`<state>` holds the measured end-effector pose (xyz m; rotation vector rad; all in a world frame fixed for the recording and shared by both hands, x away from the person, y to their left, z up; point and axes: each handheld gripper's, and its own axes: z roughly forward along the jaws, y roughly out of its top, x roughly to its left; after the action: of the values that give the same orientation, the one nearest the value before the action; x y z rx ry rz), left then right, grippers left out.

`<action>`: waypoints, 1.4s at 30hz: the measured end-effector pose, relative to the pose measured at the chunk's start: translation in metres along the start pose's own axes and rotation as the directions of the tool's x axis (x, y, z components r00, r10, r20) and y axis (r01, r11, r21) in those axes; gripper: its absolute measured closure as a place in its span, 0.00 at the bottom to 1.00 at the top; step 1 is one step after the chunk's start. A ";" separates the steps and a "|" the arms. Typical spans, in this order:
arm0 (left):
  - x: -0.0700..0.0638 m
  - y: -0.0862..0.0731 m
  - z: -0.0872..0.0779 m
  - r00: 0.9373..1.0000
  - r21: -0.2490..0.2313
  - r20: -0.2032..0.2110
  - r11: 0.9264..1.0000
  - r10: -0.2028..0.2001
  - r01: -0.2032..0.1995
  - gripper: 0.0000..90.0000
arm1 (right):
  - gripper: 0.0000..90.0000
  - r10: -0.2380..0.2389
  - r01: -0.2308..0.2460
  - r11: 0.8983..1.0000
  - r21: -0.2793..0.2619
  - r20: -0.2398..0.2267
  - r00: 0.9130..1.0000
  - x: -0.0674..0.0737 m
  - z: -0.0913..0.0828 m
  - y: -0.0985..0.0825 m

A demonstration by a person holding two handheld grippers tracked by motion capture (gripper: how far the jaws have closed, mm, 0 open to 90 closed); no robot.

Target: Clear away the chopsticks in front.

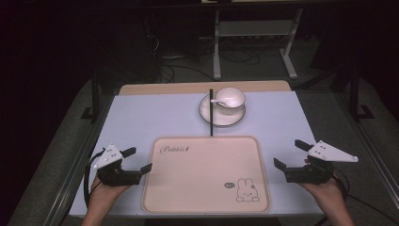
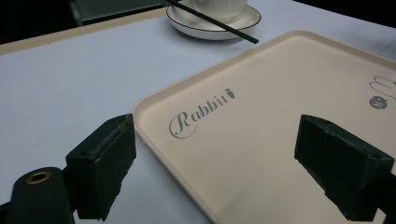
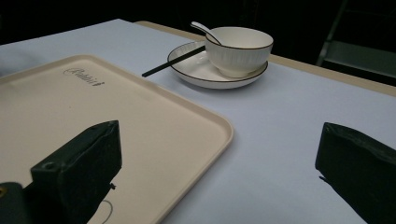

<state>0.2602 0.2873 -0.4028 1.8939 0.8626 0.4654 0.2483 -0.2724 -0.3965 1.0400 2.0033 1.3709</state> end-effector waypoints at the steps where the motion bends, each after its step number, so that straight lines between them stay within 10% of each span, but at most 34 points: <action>1: 0.000 0.000 0.000 1.000 -0.001 0.001 1.000 -0.004 0.004 0.14 | 0.00 -0.001 0.001 1.000 -0.001 0.000 1.000 -0.001 0.001 0.000; 42: -0.005 0.051 0.064 0.997 0.090 0.076 0.995 0.032 -0.039 0.14 | 0.00 0.017 -0.016 0.999 0.033 -0.021 1.000 -0.002 0.011 -0.002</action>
<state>0.3164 0.2296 -0.3870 2.0004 0.8141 0.3794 0.2572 -0.2682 -0.4028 1.0629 2.0440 1.3675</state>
